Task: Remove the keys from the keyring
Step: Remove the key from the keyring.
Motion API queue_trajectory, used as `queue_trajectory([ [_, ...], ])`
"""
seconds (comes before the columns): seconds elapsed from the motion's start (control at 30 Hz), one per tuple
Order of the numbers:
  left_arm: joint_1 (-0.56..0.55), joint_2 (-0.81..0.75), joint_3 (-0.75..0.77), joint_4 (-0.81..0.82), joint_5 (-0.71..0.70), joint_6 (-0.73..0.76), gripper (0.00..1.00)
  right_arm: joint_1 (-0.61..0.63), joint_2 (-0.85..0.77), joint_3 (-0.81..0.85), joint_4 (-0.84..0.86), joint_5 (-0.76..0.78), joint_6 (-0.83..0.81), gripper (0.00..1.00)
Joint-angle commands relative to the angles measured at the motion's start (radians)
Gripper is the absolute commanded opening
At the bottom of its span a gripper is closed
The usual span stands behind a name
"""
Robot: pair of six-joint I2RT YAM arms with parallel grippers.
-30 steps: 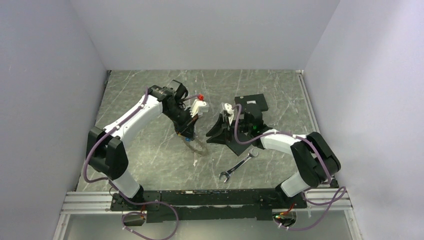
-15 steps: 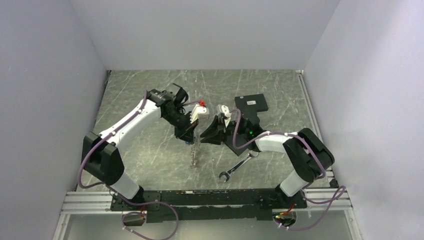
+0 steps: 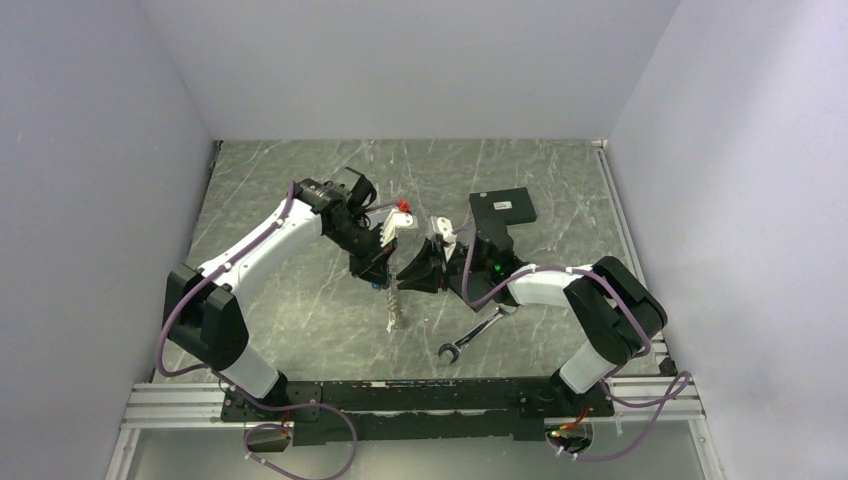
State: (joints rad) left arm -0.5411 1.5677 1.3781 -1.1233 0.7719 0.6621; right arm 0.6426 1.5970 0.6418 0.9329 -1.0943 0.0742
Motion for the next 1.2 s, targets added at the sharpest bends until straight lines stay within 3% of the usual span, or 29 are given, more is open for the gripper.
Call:
queue_trajectory([
  [0.0, -0.007, -0.022, 0.027, 0.006, 0.059, 0.025, 0.0, 0.01, -0.019, 0.031, -0.029, 0.027, -0.065, 0.28],
  [0.37, -0.01, -0.003, 0.039, -0.005, 0.071, 0.031, 0.0, 0.015, -0.031, 0.047, -0.051, 0.065, -0.144, 0.32],
  [0.87, -0.011, 0.024, 0.054, 0.0, 0.063, 0.022, 0.0, 0.021, -0.035, 0.03, 0.055, 0.02, -0.109, 0.33],
  [1.07, -0.01, 0.024, 0.065, -0.006, 0.076, 0.021, 0.0, 0.028, -0.039, 0.036, -0.038, 0.028, -0.2, 0.23],
  [1.17, -0.011, 0.022, 0.065, -0.009, 0.076, 0.023, 0.0, 0.031, -0.044, 0.038, -0.08, 0.035, -0.243, 0.11],
])
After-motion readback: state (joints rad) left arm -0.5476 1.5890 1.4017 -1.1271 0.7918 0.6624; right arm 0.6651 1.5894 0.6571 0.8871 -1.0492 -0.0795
